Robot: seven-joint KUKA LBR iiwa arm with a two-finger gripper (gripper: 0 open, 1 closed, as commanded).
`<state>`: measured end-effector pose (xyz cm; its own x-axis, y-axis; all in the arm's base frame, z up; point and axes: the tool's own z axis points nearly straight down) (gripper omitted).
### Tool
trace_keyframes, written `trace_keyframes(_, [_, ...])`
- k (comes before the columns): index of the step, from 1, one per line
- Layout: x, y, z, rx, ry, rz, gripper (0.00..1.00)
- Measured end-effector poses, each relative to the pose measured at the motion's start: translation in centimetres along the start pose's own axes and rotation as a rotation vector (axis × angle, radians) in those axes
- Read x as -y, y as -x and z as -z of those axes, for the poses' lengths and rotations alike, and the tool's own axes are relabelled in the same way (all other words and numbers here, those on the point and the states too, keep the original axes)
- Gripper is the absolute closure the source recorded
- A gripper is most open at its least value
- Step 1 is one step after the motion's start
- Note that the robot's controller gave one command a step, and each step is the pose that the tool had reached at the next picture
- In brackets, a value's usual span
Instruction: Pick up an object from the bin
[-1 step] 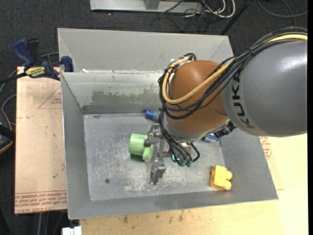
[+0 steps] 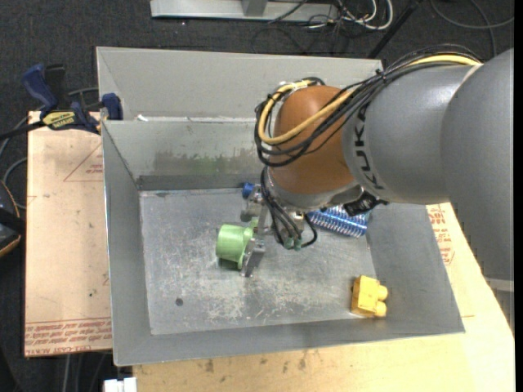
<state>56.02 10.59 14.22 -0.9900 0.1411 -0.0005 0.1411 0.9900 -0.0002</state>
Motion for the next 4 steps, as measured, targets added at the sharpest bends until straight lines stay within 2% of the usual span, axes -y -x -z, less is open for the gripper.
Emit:
trace_keyframes(1, [1.8,3.9,7.0,0.01,0.003,-0.087,0.0])
trace_keyframes(2, [2.7,6.4,-5.2,0.0,0.002,-0.202,0.0])
trace_keyframes(3, [-5.6,4.3,-0.8,0.004,0.005,0.113,0.0])
trace_keyframes(4, [-6.6,3.4,-6.7,0.005,0.003,0.139,0.0])
